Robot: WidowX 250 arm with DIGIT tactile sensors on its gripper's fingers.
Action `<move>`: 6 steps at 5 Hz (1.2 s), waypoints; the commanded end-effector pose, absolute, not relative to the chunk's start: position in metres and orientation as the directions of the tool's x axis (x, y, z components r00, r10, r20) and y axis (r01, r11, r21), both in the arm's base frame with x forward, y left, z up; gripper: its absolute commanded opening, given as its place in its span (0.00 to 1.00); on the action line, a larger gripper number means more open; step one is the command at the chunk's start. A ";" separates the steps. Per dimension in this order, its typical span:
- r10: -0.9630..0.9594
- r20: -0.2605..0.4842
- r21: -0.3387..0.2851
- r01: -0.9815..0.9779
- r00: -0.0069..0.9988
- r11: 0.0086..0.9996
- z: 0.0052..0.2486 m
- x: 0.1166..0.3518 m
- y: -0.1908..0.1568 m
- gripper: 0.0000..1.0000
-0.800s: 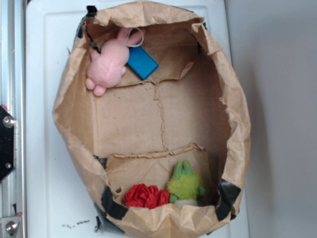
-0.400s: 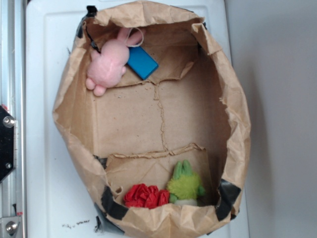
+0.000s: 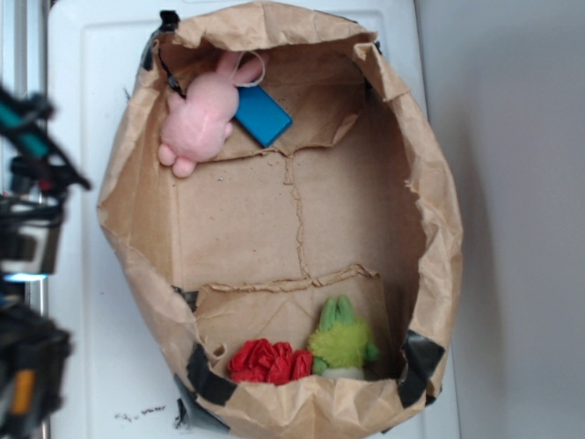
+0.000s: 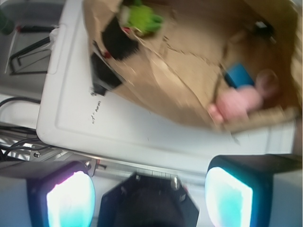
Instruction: Grab the green animal.
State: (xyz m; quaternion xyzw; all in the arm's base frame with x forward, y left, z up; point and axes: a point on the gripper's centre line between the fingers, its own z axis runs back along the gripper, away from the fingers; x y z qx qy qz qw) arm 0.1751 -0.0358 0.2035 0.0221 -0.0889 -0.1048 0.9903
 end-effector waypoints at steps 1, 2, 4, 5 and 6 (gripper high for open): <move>-0.279 0.209 0.052 0.274 0.937 0.960 0.178 0.219 -0.006 1.00; -0.312 0.237 0.045 0.311 0.920 0.950 0.165 0.238 0.005 1.00; -0.513 0.288 0.101 0.508 0.808 0.856 0.150 0.279 -0.026 1.00; -0.568 0.251 0.017 0.583 0.784 0.812 0.130 0.296 -0.036 1.00; -0.549 0.201 -0.028 0.564 0.812 0.825 0.118 0.303 -0.033 1.00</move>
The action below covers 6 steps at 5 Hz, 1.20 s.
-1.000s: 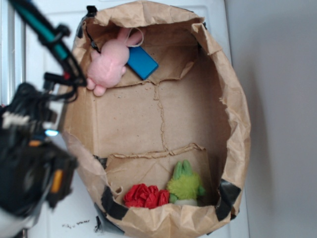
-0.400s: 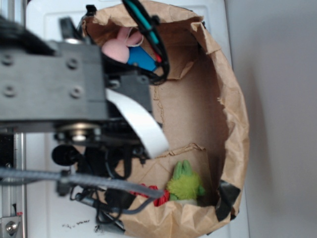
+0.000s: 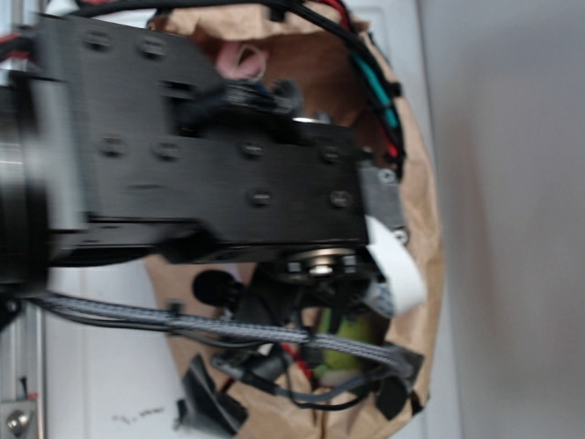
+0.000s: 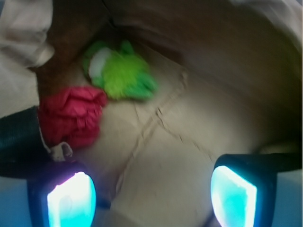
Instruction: Grab the green animal.
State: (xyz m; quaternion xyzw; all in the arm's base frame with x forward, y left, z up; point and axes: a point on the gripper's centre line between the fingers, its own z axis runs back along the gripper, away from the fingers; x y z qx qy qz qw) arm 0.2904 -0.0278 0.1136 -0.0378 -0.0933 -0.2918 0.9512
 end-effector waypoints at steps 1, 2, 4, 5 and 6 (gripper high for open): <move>-0.549 0.201 -0.028 0.564 0.812 0.825 0.118 0.303 -0.033 1.00; -0.549 0.201 -0.028 0.564 0.812 0.825 0.118 0.303 -0.033 1.00; -0.520 0.309 -0.061 0.562 0.796 0.825 0.111 0.304 0.003 1.00; -0.517 0.342 -0.059 0.566 0.785 0.822 0.118 0.305 0.010 1.00; -0.509 0.326 -0.052 0.552 0.797 0.832 0.116 0.311 0.014 1.00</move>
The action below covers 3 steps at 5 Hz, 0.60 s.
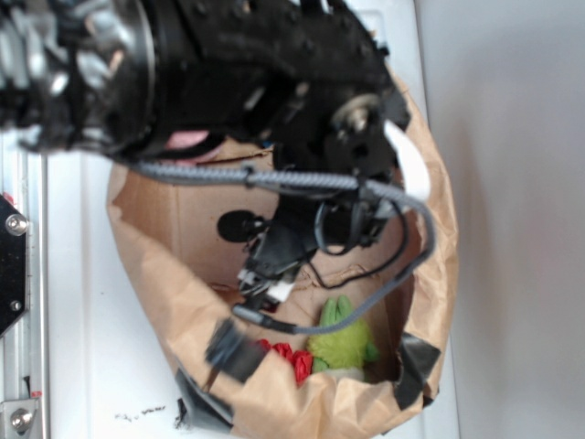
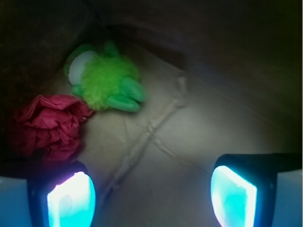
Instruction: Grab the green animal.
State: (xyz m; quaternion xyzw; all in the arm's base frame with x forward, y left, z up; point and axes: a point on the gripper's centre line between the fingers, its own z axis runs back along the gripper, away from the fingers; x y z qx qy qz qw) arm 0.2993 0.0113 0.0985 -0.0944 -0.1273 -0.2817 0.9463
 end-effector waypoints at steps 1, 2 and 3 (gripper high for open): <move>-0.508 0.310 -0.034 0.543 0.804 0.839 0.110 0.316 0.016 1.00; -0.607 0.301 0.067 0.619 0.735 0.783 0.088 0.313 -0.003 1.00; -0.688 0.303 0.197 0.663 0.659 0.722 0.074 0.309 -0.024 1.00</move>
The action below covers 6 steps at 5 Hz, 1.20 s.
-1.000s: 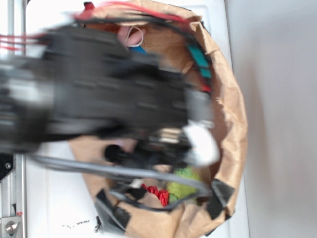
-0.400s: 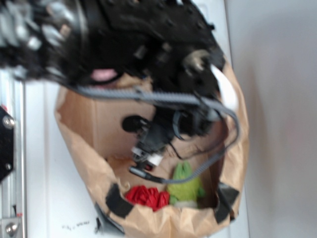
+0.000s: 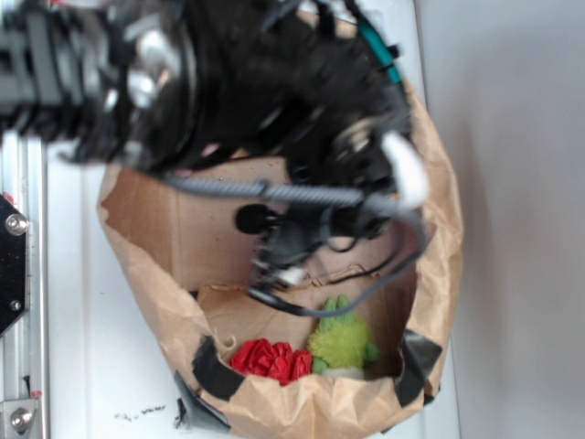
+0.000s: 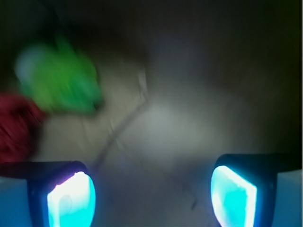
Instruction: Grab the green animal.
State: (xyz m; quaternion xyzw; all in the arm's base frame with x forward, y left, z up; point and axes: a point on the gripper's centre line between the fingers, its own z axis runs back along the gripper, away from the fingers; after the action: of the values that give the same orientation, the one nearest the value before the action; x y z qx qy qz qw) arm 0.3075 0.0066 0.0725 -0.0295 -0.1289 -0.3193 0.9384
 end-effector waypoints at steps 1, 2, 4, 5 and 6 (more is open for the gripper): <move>-0.737 0.314 0.251 0.696 0.599 0.673 0.070 0.309 -0.038 1.00; -0.785 0.333 0.258 0.750 0.522 0.609 0.070 0.298 -0.055 1.00; -0.799 0.354 0.294 0.753 0.486 0.588 0.066 0.305 -0.068 1.00; -0.777 0.373 0.303 0.725 0.507 0.619 0.072 0.323 -0.063 1.00; -0.766 0.387 0.310 0.710 0.513 0.632 0.077 0.335 -0.057 1.00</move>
State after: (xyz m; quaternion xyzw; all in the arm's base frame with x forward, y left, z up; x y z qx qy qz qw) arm 0.3260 -0.0535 0.0590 0.0417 -0.2170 -0.4320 0.8744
